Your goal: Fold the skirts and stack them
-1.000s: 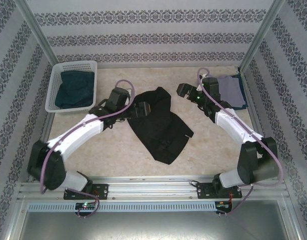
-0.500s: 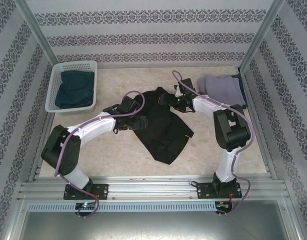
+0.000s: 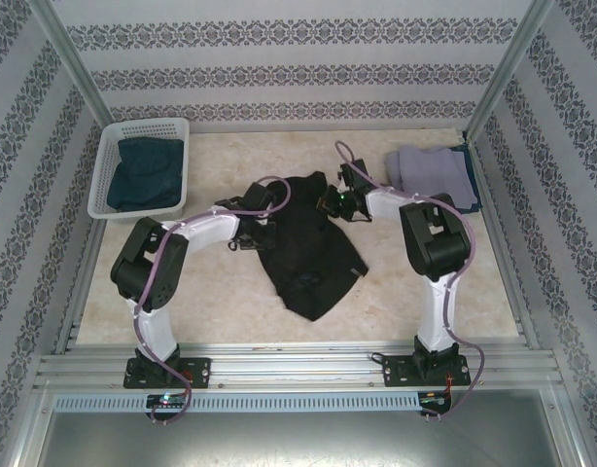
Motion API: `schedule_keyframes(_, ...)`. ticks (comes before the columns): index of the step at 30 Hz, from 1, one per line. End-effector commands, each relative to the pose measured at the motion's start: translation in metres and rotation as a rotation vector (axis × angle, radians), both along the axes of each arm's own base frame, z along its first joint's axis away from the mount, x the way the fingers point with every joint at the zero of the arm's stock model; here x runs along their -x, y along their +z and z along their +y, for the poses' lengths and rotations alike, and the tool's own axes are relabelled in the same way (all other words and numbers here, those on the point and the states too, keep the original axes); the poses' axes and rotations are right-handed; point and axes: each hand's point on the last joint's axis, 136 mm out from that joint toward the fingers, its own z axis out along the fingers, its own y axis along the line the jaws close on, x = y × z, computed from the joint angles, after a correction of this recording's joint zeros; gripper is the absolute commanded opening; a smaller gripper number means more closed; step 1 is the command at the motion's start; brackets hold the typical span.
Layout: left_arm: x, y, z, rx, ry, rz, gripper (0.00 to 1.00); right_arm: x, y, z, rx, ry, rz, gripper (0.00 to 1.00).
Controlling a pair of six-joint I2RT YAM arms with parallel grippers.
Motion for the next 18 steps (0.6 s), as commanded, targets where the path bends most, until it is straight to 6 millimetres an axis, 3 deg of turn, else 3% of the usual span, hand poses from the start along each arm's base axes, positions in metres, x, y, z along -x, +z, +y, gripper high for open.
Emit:
schedule_keyframes(1, -0.036, 0.039, 0.036, -0.12, 0.0, -0.122, 0.0, 0.006, 0.064, 0.012, -0.128, -0.175, -0.179, 0.0)
schedule_keyframes(3, -0.06, 0.056, 0.043, -0.168, -0.003, -0.168, 0.0, 0.027, 0.071, 0.022, -0.172, -0.252, -0.226, 0.12)
schedule_keyframes(6, -0.088, 0.083, 0.044, -0.206, -0.028, -0.218, 0.0, 0.045, 0.082, 0.039, -0.164, -0.209, -0.256, 0.51)
schedule_keyframes(8, -0.089, 0.093, 0.043, -0.199, -0.048, -0.24, 0.0, 0.05, 0.082, 0.016, -0.04, -0.225, -0.242, 0.63)
schedule_keyframes(11, -0.074, 0.089, 0.041, -0.158, -0.066, -0.25, 0.06, 0.056, 0.078, -0.044, 0.127, -0.332, -0.212, 0.75)
schedule_keyframes(13, -0.062, 0.085, 0.043, -0.135, -0.059, -0.238, 0.06, 0.058, 0.074, -0.073, 0.152, -0.372, -0.19, 0.8)
schedule_keyframes(15, -0.053, 0.083, 0.046, -0.126, -0.046, -0.225, 0.06, 0.057, 0.069, -0.088, 0.124, -0.366, -0.169, 0.82)
schedule_keyframes(16, -0.049, 0.084, 0.047, -0.122, -0.04, -0.223, 0.1, 0.055, 0.067, -0.091, 0.107, -0.344, -0.163, 0.86)
schedule_keyframes(17, -0.045, 0.084, 0.048, -0.116, -0.037, -0.221, 0.2, 0.054, 0.066, -0.093, 0.092, -0.311, -0.16, 0.87)
schedule_keyframes(18, -0.043, 0.085, 0.05, -0.117, -0.031, -0.219, 0.39, 0.053, 0.064, -0.097, 0.088, -0.294, -0.151, 0.87)
